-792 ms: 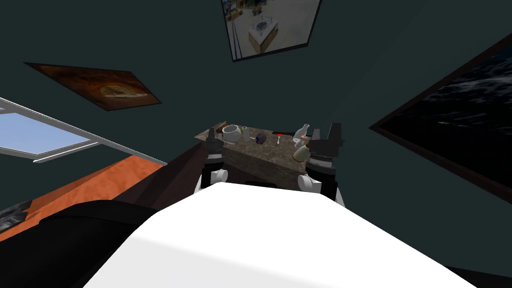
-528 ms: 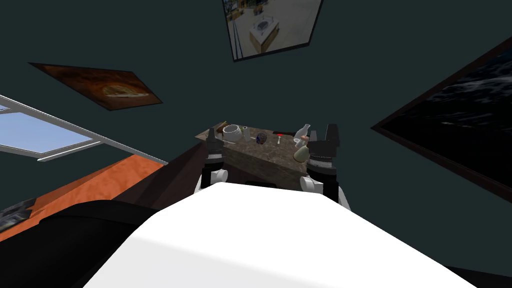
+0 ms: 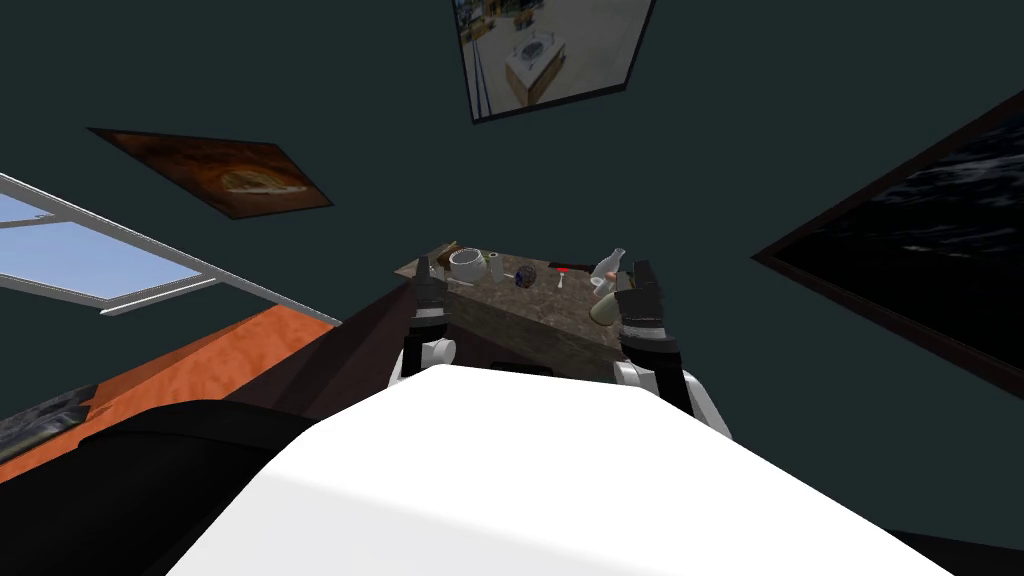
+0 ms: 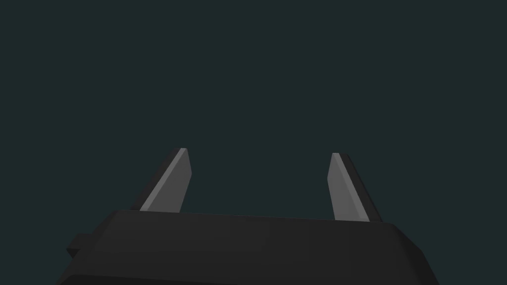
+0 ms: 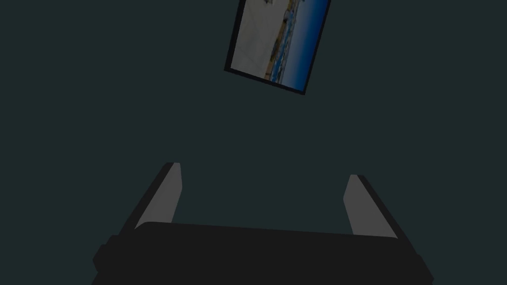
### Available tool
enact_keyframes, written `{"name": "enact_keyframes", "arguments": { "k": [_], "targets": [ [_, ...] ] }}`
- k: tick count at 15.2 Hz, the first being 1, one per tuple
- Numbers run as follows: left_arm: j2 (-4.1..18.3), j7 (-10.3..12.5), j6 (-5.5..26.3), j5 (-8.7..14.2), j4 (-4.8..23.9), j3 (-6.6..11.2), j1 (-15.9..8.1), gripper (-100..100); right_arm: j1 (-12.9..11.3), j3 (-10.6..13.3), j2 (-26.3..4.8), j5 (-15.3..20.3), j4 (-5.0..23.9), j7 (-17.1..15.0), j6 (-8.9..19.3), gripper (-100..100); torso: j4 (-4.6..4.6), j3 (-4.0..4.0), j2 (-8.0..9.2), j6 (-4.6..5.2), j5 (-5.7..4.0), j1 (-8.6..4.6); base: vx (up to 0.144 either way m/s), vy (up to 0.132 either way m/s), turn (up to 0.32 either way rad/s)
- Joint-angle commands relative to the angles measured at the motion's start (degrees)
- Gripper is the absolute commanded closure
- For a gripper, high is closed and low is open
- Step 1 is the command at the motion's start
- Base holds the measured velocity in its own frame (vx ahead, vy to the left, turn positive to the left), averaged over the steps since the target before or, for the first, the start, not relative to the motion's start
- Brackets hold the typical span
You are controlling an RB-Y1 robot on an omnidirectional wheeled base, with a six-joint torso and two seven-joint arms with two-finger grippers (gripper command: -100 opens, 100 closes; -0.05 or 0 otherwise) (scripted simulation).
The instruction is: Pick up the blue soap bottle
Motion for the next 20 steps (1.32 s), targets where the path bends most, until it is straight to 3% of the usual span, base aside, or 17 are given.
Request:
{"name": "enact_keyframes", "arguments": {
  "k": [1, 8, 11, 14, 20],
  "targets": [
    [0.0, 0.0, 0.0, 0.0, 0.0, 0.0, 0.0, 0, 0.9, -1.0, -2.4, 0.6, 0.6, 0.4, 1.0, -100, 0.0, 0.0, 0.0, 0.0, 0.0, 0.0, -0.007, 0.013, 0.046],
    [0.0, 0.0, 0.0, 0.0, 0.0, 0.0, 0.0, 0, 4.6, -4.8, -10.1, 3.5, 3.7, 2.5, 5.0, -100, 0.0, 0.01, 0.01, 0.0, 0.01, 0.02, -0.011, 0.018, 0.069],
    [0.0, 0.0, 0.0, 0.0, 0.0, 0.0, 0.0, 0, 5.4, -5.7, -11.9, 4.1, 4.4, 3.0, 5.9, -100, 0.0, 0.01, 0.01, -0.01, 0.01, 0.04, -0.009, 0.022, 0.057],
    [0.0, 0.0, 0.0, 0.0, 0.0, 0.0, 0.0, 0, 8.0, -8.3, -16.3, 6.2, 6.6, 4.5, 8.8, -100, 0.0, 0.0, 0.0, -0.01, 0.01, 0.04, -0.006, 0.027, 0.104],
    [0.0, 0.0, 0.0, 0.0, 0.0, 0.0, 0.0, 0, 11.6, -12.0, -22.0, 9.0, 9.6, 6.7, 12.7, -100, 0.0, -0.01, -0.01, -0.01, 0.02, 0.08, -0.004, 0.029, 0.089]
  ]
}}
